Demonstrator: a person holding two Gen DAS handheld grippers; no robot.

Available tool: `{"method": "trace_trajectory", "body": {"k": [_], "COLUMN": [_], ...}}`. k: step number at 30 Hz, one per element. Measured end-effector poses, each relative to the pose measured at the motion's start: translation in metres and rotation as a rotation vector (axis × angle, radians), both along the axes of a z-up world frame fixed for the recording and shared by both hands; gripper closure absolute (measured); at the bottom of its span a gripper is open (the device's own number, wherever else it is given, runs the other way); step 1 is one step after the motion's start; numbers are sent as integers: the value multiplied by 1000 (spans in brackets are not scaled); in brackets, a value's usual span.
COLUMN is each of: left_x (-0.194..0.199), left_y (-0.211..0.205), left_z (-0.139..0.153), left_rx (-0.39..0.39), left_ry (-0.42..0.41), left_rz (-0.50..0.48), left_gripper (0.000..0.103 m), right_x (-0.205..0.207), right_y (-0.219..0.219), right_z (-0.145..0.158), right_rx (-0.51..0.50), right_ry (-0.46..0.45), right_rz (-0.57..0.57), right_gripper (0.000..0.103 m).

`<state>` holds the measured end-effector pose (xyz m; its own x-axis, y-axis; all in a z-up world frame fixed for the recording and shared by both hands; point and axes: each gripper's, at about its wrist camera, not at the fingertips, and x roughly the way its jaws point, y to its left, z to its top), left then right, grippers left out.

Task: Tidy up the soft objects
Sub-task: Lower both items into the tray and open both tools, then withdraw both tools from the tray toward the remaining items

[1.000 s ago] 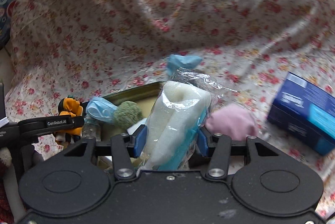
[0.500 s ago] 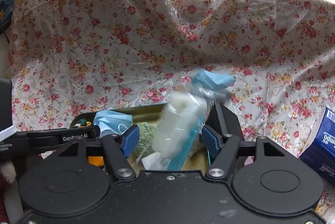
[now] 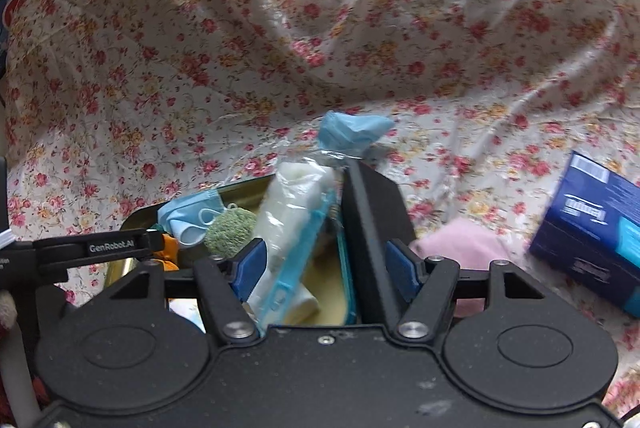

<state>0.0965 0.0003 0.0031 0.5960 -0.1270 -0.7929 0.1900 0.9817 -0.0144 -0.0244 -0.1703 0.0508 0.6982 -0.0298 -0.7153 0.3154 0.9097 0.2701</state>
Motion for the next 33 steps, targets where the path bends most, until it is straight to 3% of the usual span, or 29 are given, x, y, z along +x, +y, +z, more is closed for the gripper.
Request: {"method": "trace_trajectory", "body": {"k": [13, 33], "left_x": [-48, -130], "left_y": [-39, -142], "left_z": [15, 15], "left_rx": [-4, 13], "left_ry": [-18, 9], "left_rz": [-129, -391], "left_gripper": [25, 24], "right_x": [-86, -218], "right_y": [-36, -105], "right_z": [1, -43], "right_rx": [19, 119], "right_ry": [-18, 41], "right_rz": [-131, -449], "right_gripper": [37, 36]}}
